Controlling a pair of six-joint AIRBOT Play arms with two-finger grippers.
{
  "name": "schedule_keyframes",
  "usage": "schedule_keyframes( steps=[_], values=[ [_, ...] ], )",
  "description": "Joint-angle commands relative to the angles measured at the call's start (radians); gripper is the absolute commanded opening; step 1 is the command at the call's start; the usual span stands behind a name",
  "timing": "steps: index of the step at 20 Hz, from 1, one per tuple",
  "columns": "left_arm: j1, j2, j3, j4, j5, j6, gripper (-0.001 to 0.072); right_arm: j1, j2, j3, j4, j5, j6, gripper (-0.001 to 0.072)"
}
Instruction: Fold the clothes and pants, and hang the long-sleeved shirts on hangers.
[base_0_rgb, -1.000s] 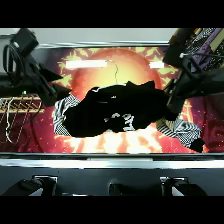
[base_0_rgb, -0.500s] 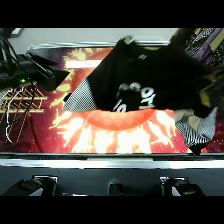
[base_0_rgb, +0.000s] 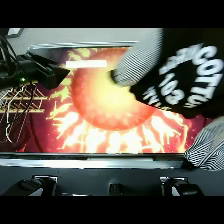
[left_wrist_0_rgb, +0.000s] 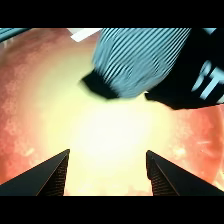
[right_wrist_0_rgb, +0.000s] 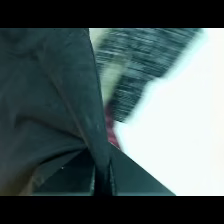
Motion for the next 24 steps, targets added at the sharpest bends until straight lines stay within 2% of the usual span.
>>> schedule_keyframes(
  steps=[1,4,8,12,16,24],
  values=[
    [0.0,-0.002,0.0,-0.007,0.001,-0.007,0.0547,0.0,-0.005,0.003,-0.363,0.098,0.27,0.0039],
    [0.0,-0.008,0.0,-0.007,0.001,-0.007,0.0547,0.0,-0.047,0.004,-0.451,0.14,0.359,0.0039],
    [0.0,-0.011,0.0,-0.007,0.001,-0.007,0.0546,-0.099,-0.165,0.092,-0.408,0.146,0.444,0.0039],
    [0.0,-0.016,0.0,-0.007,0.001,-0.007,0.0546,-0.298,-0.28,0.256,-0.299,0.099,0.397,0.0038],
    [0.0,-0.025,0.0,-0.007,0.001,-0.007,0.0546,-0.49,-0.359,0.372,-0.164,0.021,0.395,0.0039],
    [0.0,-0.029,0.0,-0.007,0.001,-0.007,0.0546,-0.651,-0.445,0.462,-0.137,-0.108,0.416,0.0039]
  ],
)
